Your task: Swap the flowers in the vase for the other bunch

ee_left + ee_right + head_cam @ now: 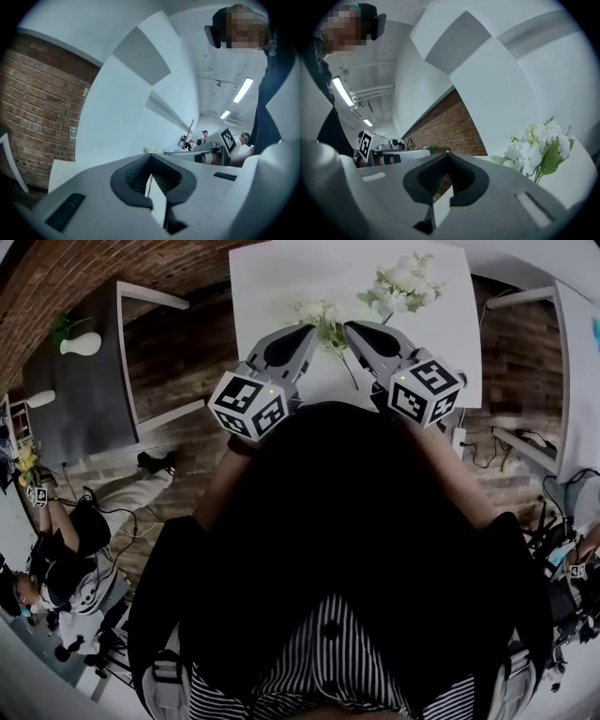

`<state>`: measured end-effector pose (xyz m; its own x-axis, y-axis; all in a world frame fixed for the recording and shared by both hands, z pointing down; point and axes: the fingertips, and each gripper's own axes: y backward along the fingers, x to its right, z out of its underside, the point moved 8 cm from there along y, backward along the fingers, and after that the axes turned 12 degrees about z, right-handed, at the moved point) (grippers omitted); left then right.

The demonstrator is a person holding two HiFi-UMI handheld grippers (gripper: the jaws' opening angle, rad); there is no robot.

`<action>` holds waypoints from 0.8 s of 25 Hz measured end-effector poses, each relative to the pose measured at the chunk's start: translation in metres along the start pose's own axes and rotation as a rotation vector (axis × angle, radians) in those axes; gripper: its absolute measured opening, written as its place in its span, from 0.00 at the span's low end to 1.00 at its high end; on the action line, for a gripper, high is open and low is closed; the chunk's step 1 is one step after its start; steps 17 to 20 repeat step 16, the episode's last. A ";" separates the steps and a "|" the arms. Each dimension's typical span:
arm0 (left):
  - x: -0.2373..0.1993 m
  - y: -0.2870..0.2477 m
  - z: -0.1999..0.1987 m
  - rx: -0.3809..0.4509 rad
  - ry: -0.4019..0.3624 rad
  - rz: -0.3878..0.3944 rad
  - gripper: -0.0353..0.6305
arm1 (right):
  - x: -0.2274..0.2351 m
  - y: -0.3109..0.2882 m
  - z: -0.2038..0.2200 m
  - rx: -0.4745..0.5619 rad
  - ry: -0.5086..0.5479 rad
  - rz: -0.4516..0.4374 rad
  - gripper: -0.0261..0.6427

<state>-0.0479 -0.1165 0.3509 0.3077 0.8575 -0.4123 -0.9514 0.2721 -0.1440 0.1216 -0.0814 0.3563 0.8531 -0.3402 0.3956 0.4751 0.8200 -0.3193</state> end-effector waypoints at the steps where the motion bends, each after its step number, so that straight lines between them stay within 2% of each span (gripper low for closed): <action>1: 0.000 0.001 -0.001 -0.012 -0.008 0.010 0.06 | -0.002 -0.001 0.000 -0.005 0.001 -0.001 0.04; 6: 0.005 0.000 -0.006 -0.057 -0.045 0.029 0.06 | -0.015 0.007 0.002 0.002 0.021 0.016 0.04; 11: 0.007 -0.005 0.008 -0.081 -0.040 0.077 0.06 | -0.025 0.006 0.021 -0.058 0.069 0.029 0.04; 16: 0.006 -0.004 0.023 -0.106 -0.036 0.064 0.06 | -0.034 0.002 0.030 -0.109 0.128 0.053 0.04; 20: 0.006 -0.004 0.023 -0.106 -0.036 0.064 0.06 | -0.034 0.002 0.030 -0.109 0.128 0.053 0.04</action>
